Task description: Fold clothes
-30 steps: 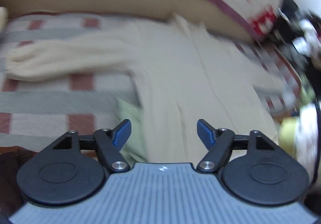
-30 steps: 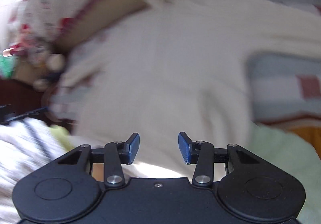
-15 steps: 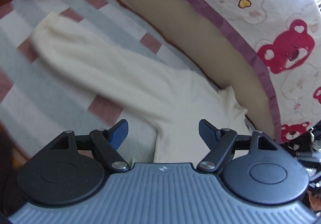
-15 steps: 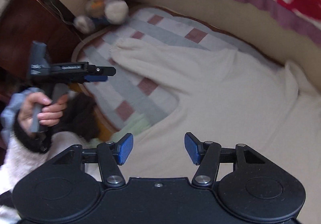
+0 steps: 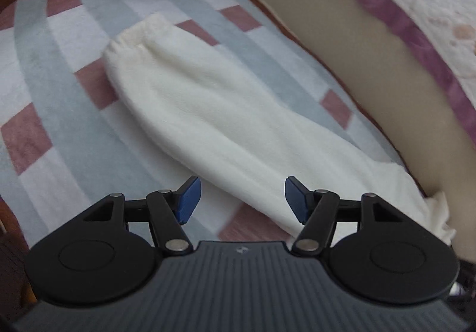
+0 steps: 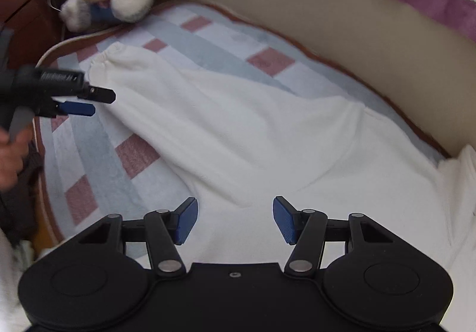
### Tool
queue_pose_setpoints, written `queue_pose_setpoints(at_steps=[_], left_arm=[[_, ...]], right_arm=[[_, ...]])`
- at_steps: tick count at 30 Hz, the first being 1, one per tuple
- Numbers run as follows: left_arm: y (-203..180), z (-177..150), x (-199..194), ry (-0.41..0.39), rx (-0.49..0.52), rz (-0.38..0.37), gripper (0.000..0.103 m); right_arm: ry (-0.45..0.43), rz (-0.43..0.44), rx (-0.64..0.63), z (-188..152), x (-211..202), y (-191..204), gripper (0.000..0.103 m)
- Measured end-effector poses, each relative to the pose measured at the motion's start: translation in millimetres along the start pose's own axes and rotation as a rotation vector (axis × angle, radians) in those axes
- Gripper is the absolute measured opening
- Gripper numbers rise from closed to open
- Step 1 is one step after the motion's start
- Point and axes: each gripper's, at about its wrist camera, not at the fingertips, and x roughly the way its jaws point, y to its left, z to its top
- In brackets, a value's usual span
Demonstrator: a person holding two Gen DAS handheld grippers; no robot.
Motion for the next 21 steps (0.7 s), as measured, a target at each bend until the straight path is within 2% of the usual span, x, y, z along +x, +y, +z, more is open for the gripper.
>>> queue_pose_setpoints(at_steps=[1,3,5,8,9,12,13,16,19,20,21], left_arm=[[3,1,4,-0.019,-0.001,0.040,0.062],[8,4,11,-0.056,-0.004,0.119,0.062],[13,6,19,-0.093,-0.006,0.199,0.062],[24,10,29,-0.138,-0.015,0.300,0.062],[33,12,30,-0.130,-0.049,0.287,0.063],[66,15,34,-0.065,-0.217,0.122,0.063],[74,15,34,-0.071,-0.256,0.081,0.065],[85,19,34,-0.084,-0.310,0.037,0.066],[85,19,37,-0.113,-0.315,0.027,0.063],[81,20,39,-0.122,-0.298,0.035,0.036],[77,23,45,-0.101,-0.265,0.041,0.005]], right_arm=[[-0.016,-0.008,-0.002,-5,5,0,0.059],[-0.016,-0.017,0.005,-11,15,0,0.047],[-0.019,-0.025,-0.007,-13,25,3,0.039],[-0.030,-0.029,-0.028,-11,37,10,0.036],[-0.024,-0.019,-0.032,-11,41,13,0.036],[0.012,0.027,-0.032,-13,58,23,0.037],[0.017,0.033,-0.035,-15,62,26,0.038],[-0.014,0.041,-0.037,-19,61,33,0.047],[-0.042,0.064,-0.039,-22,62,36,0.049],[-0.048,0.056,-0.055,-23,63,37,0.047],[-0.055,0.033,-0.082,-24,65,40,0.039]])
